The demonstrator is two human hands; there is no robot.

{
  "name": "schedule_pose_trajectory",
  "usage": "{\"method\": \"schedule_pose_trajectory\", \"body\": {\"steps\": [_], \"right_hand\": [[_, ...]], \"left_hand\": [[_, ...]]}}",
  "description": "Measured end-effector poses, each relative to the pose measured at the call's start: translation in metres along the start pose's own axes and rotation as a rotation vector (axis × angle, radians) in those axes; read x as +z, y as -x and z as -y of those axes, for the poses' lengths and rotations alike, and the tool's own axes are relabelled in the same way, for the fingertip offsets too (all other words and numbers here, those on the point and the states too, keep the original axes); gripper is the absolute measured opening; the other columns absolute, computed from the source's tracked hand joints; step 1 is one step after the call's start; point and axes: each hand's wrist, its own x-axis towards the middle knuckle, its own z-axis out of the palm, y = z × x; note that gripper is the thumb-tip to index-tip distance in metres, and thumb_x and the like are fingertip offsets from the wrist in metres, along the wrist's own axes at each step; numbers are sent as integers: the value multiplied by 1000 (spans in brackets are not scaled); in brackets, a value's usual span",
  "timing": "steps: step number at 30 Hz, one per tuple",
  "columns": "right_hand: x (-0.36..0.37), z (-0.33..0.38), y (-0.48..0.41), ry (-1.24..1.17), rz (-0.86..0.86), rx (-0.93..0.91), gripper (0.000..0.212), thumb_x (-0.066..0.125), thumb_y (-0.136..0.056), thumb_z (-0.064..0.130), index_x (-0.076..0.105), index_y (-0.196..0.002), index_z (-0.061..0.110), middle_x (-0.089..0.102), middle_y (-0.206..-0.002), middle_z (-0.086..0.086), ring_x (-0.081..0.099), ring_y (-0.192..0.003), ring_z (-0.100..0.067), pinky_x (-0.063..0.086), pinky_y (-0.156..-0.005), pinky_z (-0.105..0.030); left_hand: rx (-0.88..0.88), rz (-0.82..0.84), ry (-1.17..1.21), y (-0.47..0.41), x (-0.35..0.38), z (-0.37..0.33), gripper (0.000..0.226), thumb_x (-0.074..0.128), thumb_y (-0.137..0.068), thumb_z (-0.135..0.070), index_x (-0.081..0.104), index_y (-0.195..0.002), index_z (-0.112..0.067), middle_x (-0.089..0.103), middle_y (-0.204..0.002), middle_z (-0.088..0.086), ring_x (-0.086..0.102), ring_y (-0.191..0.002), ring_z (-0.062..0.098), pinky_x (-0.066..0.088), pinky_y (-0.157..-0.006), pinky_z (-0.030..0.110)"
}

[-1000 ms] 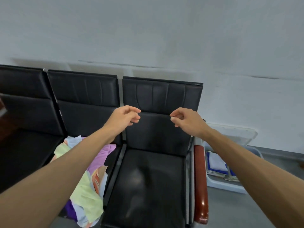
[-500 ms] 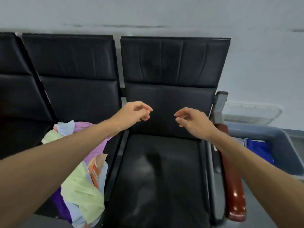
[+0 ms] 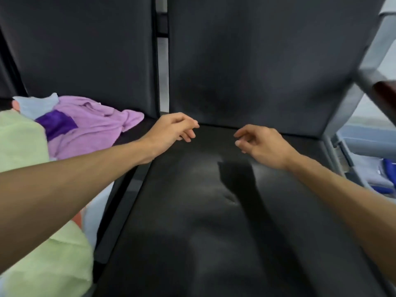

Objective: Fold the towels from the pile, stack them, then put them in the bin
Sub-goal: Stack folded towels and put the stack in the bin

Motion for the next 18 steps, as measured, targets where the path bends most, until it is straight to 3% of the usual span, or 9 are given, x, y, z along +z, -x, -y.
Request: {"method": "schedule_pose_trajectory", "body": {"steps": [4,9,14,18], "right_hand": [[33,-12,3,-44,-82,2,23,56,-96,28,63,-115,20,69,-92,8,66,-88,-10,50,-85,-25],[51,6,14,-150,-191,-17,14,56,-95,26,65,-105,22,71,-89,8,68,-74,-3,44,-62,-7],[70,55,45,-226,-163,-45,12,55,-94,22,65,-102,22,72,-88,6,68,-73,-4,45,-61,-5],[81,111,67,-277,-121,-109,12,55,-95,21,64,-102,22,72,-90,6,69,-74,-5,46,-63,-6]], "left_hand": [[67,-28,-10,6,8,36,11,59,-92,-21,67,-92,-13,69,-83,2,63,-72,10,45,-72,18],[114,-34,-32,28,11,46,12,57,-94,-15,65,-99,-7,67,-80,2,62,-70,8,43,-64,7],[84,-46,-61,83,-1,40,7,59,-93,-13,66,-92,-16,68,-80,0,63,-70,7,43,-64,8],[70,-108,-112,138,-41,25,10,57,-94,-8,66,-99,-8,67,-80,0,62,-70,5,46,-66,8]]}}
